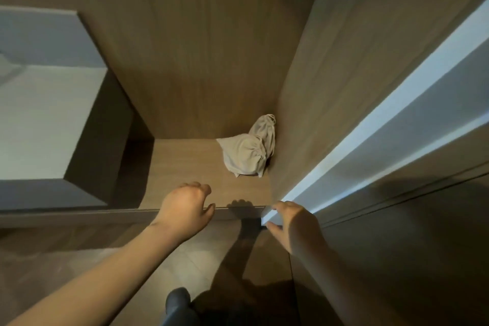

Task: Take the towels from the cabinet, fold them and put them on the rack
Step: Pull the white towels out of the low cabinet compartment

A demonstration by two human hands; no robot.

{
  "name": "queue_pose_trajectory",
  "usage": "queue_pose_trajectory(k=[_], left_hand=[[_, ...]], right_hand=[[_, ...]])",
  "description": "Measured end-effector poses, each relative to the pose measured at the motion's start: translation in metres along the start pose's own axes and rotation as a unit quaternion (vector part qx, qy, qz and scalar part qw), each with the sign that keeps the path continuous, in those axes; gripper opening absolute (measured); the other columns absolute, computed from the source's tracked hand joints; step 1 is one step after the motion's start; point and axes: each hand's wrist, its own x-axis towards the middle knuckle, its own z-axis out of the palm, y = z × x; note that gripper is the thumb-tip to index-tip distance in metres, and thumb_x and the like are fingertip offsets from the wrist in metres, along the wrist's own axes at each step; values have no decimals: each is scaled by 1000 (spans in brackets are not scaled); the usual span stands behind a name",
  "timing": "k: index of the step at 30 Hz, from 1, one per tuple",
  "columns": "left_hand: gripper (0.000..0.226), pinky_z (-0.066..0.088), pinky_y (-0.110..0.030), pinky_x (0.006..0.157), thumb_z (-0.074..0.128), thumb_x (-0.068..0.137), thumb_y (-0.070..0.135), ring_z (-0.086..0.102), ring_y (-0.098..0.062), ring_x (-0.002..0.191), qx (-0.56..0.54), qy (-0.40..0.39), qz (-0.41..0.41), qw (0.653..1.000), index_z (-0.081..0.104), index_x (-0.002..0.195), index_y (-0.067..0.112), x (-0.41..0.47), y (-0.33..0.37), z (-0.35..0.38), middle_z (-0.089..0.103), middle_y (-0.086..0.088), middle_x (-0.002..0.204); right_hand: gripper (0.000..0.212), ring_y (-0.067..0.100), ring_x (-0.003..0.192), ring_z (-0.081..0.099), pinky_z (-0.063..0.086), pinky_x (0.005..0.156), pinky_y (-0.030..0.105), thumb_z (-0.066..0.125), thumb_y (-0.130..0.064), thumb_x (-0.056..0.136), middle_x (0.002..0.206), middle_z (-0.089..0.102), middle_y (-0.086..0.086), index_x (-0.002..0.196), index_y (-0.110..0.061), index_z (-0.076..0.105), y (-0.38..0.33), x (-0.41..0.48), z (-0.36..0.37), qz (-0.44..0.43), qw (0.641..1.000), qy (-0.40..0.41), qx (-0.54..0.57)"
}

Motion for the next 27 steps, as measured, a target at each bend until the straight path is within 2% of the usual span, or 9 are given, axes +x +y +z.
queue_pose_trajectory(k=[4,9,14,17,20,21,23,27], left_hand=[[37,50,-32,86,50,92,44,58,-19,104,-12,-19,-51,998,59,120,22,-23,-16,22,62,0,114],[39,50,-32,86,49,91,46,59,-23,106,-33,-35,-97,994,58,120,21,-39,-44,65,63,-2,116],[39,49,-32,86,48,93,44,58,-23,107,-53,-60,-114,990,57,121,18,-42,-80,135,62,-4,117],[38,48,-32,85,45,94,43,57,-22,106,-49,-72,-115,990,56,120,18,-36,-100,182,62,-3,115],[37,47,-31,83,45,95,43,57,-21,103,-44,-80,-115,989,55,120,18,-28,-118,234,61,-2,111],[37,47,-31,83,46,95,43,58,-21,102,-49,-82,-115,989,55,121,18,-25,-123,251,61,-2,112],[37,47,-30,82,47,95,42,58,-20,102,-64,-71,-114,989,55,122,18,-16,-133,285,61,-2,113],[39,49,-29,83,49,94,43,58,-19,104,-72,-26,-114,990,55,124,18,9,-158,354,62,-1,116]], right_hand=[[51,10,117,62,50,94,19,66,-49,88,129,65,-4,133,-24,59,-2,0,26,-40,998,-39,-8],[38,10,112,63,47,93,21,66,-43,90,118,68,-4,121,-21,61,-16,17,65,-74,994,-76,-27],[33,10,112,60,47,98,27,61,-41,94,119,65,-4,122,-24,57,-24,45,130,-97,989,-105,-37],[33,12,111,59,47,96,26,60,-38,95,122,63,-2,123,-21,58,-22,66,178,-91,989,-116,-30],[29,-1,97,53,33,77,6,64,-37,92,116,65,-6,118,-24,60,-13,85,228,-98,989,-108,-11],[29,-2,95,51,28,73,5,66,-36,91,114,66,-7,117,-24,61,-10,91,244,-98,990,-102,-8],[33,2,97,56,27,73,8,68,-36,89,113,66,-6,119,-23,61,-4,103,277,-96,991,-92,-7],[38,11,107,60,36,82,18,70,-37,88,118,65,-4,122,-22,61,11,132,345,-94,994,-57,-18]])
